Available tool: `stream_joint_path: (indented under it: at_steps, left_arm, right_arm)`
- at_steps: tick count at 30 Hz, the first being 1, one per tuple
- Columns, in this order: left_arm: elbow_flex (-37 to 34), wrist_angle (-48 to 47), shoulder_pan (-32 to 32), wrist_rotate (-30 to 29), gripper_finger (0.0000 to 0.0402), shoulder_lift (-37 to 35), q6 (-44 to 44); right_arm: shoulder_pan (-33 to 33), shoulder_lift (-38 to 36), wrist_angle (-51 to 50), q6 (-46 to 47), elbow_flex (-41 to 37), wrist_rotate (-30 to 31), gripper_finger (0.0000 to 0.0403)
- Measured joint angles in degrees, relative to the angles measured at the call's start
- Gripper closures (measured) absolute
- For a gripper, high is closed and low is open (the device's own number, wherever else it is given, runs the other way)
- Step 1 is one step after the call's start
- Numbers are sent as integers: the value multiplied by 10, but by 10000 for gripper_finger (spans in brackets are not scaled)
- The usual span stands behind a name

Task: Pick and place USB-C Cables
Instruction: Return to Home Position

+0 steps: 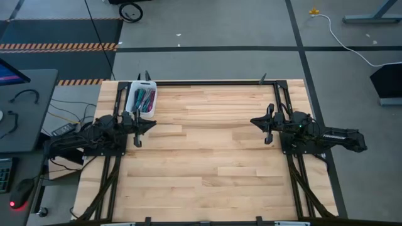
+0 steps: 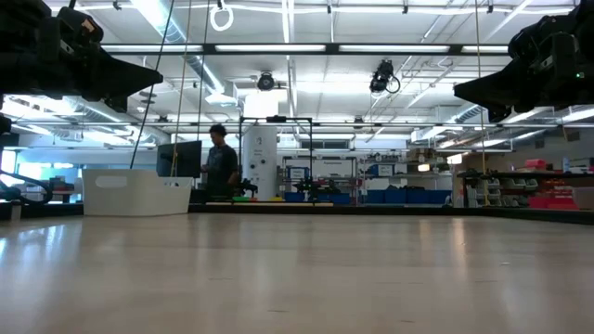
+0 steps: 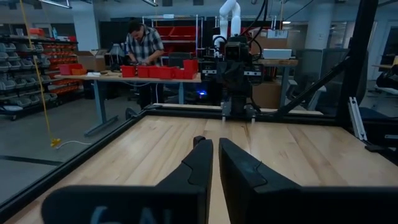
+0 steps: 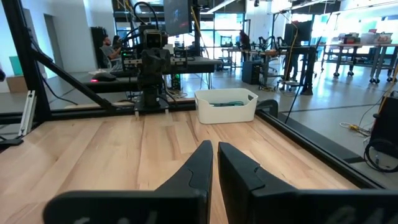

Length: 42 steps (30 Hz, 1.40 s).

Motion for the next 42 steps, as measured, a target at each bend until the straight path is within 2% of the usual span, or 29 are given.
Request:
stream_joint_path:
  at_steps: [10,18,21,27,42]
  left_arm:
    - [0,0,0,0,378,0,0]
    - [0,0,0,0,368,0,0]
    - [0,1,-39,-21,366,-1,0]
    - [0,4,-100,-25,374,-1,0]
    - [0,4,-110,-26,366,0,0]
  right_arm:
    - [0,0,0,0,0,0,372]
    - [0,0,0,0,0,0,372]
    - [0,0,0,0,0,0,372]
    - [0,0,0,0,0,0,372]
    - [0,0,0,0,0,0,372]
